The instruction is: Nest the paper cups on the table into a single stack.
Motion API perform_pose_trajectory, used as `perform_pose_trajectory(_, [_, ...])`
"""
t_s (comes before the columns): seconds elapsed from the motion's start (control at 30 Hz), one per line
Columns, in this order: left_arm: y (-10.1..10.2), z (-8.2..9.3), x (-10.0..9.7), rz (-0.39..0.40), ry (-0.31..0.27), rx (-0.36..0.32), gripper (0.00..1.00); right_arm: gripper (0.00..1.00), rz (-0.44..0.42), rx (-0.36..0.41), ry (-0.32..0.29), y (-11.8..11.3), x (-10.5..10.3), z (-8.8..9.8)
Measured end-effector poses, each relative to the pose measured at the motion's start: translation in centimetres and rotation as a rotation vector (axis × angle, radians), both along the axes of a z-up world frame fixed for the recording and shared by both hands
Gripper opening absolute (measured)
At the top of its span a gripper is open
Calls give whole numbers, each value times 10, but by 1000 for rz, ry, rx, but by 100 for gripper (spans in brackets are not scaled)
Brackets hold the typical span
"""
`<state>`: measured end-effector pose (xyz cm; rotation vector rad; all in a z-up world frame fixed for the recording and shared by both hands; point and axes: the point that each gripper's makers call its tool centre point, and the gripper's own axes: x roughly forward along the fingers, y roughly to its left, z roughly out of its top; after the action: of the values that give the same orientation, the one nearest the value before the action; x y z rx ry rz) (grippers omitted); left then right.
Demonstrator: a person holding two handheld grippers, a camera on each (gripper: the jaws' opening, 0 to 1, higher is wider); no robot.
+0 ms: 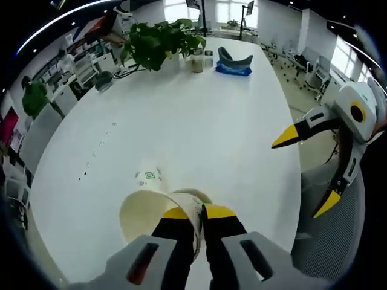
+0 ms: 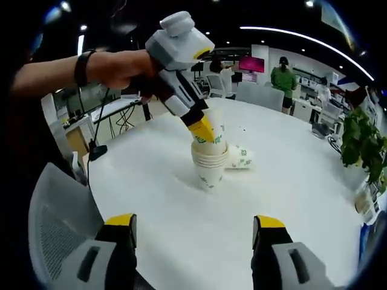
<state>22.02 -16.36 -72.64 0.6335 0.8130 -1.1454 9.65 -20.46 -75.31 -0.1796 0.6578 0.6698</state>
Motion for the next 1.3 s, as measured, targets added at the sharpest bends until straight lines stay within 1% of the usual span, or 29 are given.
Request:
perform_pose_trajectory(0.23, [-2,-1,0,-6,3,-5,6,79,6,5,2,4,2,1])
perform_pose_trajectory(0.47, [0,0,3,-7,-13,0,10,79,5,8,7,3,3,-1])
perform_pose_trajectory(0.8, [10,10,4,30,-32,-29,20,79,11,8,8,5,2,0])
perform_pose_trajectory(0.9, [14,14,6,37,-59,-25,25,79,13,8,6,5,2,1])
perform_pose_trajectory(0.97, [20,19,7,54,-71,-39,28,79,12,11,-3,5,3,4])
perform_pose_trajectory(1.1, [25,28,6,93,-57,-96,29,79,13,17,-4,6,4,6])
perform_pose_trajectory(1.13, [28,32,1,106,-58,-108,29,79,15,16,-5,7,4,6])
perform_pose_trajectory(1.23, [38,33,-1,141,-54,-129,31,78,18,16,-5,9,4,9])
perform_pose_trajectory(1.3, [43,33,-8,154,-54,-131,32,78,19,17,-6,9,4,9])
